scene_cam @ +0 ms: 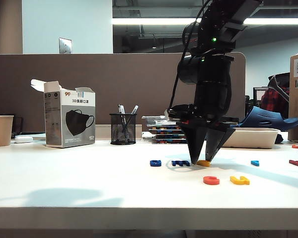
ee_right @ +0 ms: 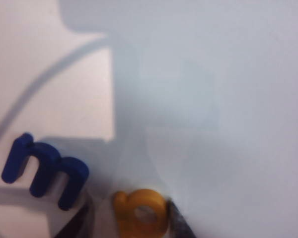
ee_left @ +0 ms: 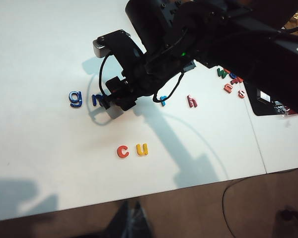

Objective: Select the appropriate letters from the row of letter magnets placed on the table to arrange into the word "cup".

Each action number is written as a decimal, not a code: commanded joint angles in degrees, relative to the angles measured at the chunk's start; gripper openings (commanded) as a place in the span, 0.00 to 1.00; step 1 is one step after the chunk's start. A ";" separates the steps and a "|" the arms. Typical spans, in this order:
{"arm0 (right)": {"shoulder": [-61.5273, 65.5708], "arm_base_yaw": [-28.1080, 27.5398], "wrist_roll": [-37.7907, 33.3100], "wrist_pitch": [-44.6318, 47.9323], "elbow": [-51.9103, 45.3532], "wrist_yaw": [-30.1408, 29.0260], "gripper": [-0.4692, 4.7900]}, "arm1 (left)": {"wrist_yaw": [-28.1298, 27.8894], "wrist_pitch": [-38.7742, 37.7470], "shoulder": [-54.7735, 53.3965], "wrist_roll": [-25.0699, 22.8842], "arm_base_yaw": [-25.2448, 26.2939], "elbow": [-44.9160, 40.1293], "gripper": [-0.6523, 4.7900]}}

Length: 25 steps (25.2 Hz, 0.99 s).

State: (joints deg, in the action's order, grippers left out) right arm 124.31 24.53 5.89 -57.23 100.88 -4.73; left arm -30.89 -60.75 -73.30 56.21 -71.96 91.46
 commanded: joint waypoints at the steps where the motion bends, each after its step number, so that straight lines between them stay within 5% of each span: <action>1: -0.09 -0.04 0.17 0.26 -0.04 -0.07 0.45 | -0.37 0.00 0.11 -0.28 0.00 0.22 0.11; 11: -0.09 -0.07 0.17 0.46 -0.04 0.11 0.29 | -0.37 0.00 0.11 -0.28 0.00 0.22 0.11; 25: -0.09 -0.04 0.15 0.72 -0.04 0.13 0.29 | -0.37 0.00 0.11 -0.28 0.00 0.22 0.11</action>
State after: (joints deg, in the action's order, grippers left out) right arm 124.31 24.45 5.91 -56.99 100.86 -4.56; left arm -30.89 -60.75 -73.30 56.21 -71.96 91.46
